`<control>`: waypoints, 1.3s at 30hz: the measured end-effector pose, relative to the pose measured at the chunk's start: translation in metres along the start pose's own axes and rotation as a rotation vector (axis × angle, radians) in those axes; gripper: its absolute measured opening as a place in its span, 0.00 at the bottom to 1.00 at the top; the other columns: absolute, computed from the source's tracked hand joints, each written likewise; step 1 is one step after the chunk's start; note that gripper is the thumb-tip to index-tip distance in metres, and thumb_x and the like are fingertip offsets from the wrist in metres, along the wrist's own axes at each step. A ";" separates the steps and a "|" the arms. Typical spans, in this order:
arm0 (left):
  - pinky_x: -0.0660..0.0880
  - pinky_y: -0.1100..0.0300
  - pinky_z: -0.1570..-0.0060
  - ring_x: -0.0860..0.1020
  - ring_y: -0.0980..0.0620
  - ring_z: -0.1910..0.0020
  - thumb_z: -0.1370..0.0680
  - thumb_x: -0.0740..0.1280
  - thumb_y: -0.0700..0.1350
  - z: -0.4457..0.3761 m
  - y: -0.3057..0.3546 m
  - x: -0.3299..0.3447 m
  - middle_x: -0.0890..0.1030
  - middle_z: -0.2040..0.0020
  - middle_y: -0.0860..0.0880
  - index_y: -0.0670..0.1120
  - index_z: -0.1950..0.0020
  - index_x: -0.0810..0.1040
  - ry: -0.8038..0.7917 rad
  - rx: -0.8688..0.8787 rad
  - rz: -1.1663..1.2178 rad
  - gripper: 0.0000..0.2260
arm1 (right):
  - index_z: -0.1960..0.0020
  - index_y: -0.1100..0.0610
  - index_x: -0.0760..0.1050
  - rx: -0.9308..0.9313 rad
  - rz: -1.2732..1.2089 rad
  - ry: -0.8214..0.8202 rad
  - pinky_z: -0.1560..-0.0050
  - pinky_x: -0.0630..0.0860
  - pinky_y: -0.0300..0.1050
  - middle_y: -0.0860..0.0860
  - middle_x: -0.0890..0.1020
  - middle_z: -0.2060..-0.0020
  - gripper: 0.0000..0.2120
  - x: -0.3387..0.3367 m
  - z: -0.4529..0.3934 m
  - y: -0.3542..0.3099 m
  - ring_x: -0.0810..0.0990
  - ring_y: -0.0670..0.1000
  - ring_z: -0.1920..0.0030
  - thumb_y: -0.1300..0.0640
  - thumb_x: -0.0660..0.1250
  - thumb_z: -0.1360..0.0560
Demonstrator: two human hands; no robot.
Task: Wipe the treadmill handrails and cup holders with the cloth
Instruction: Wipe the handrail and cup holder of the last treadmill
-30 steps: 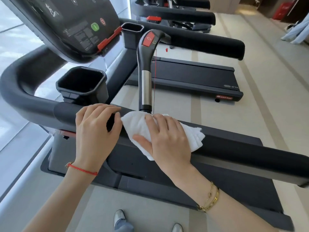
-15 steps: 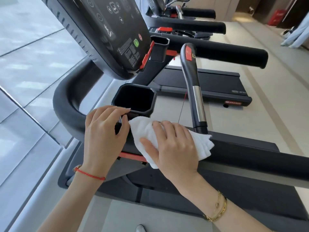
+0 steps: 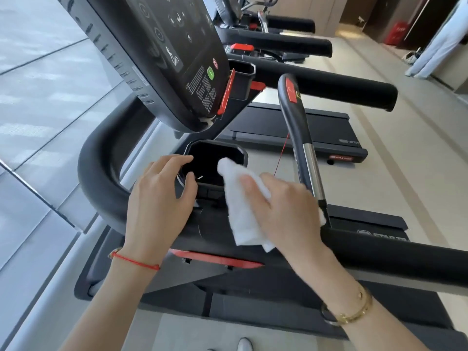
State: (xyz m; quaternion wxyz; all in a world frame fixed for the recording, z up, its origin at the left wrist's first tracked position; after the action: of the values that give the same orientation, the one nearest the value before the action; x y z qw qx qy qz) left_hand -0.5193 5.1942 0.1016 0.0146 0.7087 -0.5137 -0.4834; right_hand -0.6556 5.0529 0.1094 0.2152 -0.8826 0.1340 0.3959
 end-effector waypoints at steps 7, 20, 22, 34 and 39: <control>0.70 0.61 0.54 0.78 0.53 0.54 0.22 0.65 0.46 -0.019 -0.007 0.012 0.81 0.44 0.53 0.50 0.38 0.78 -0.009 -0.106 0.006 0.13 | 0.64 0.55 0.65 0.088 0.039 0.051 0.70 0.64 0.44 0.50 0.69 0.75 0.23 -0.001 -0.073 0.043 0.72 0.57 0.72 0.40 0.53 0.18; 0.79 0.50 0.49 0.80 0.50 0.51 0.22 0.64 0.51 -0.036 -0.038 0.024 0.83 0.53 0.54 0.52 0.38 0.79 -0.199 -0.214 -0.042 0.13 | 0.41 0.51 0.65 -0.046 -0.228 -0.735 0.66 0.63 0.42 0.45 0.73 0.62 0.14 0.122 -0.092 0.022 0.73 0.48 0.60 0.43 0.55 0.19; 0.79 0.47 0.52 0.80 0.49 0.54 0.22 0.65 0.51 -0.037 -0.041 0.025 0.83 0.59 0.53 0.51 0.44 0.81 -0.224 -0.203 -0.058 0.10 | 0.39 0.49 0.67 -0.088 -0.232 -0.769 0.61 0.65 0.45 0.46 0.75 0.60 0.14 0.129 -0.103 0.011 0.72 0.52 0.54 0.43 0.57 0.20; 0.76 0.53 0.61 0.79 0.48 0.60 0.21 0.62 0.52 -0.043 -0.043 0.037 0.81 0.58 0.52 0.48 0.48 0.78 -0.272 -0.100 -0.040 0.10 | 0.38 0.44 0.69 0.071 -0.263 -0.728 0.52 0.73 0.49 0.48 0.80 0.52 0.14 0.127 -0.091 0.026 0.77 0.53 0.51 0.41 0.58 0.21; 0.77 0.51 0.62 0.79 0.46 0.61 0.21 0.62 0.52 -0.045 -0.041 0.037 0.81 0.59 0.50 0.45 0.49 0.78 -0.252 -0.071 -0.049 0.12 | 0.44 0.49 0.69 0.079 -0.253 -0.700 0.59 0.70 0.47 0.48 0.78 0.59 0.11 0.130 -0.093 0.021 0.76 0.52 0.56 0.44 0.60 0.21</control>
State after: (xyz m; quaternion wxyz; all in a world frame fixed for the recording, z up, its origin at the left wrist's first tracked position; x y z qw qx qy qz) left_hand -0.4586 5.1651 0.0795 -0.0368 0.6538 -0.4764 -0.5867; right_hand -0.5202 4.9809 0.0607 0.3289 -0.6945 -0.0425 0.6385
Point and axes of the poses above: each hand's wrist, its own z-axis away from the middle knuckle, its own x-axis out of the palm, y = z × x, the point moved 8 cm from there along -z, towards the middle knuckle
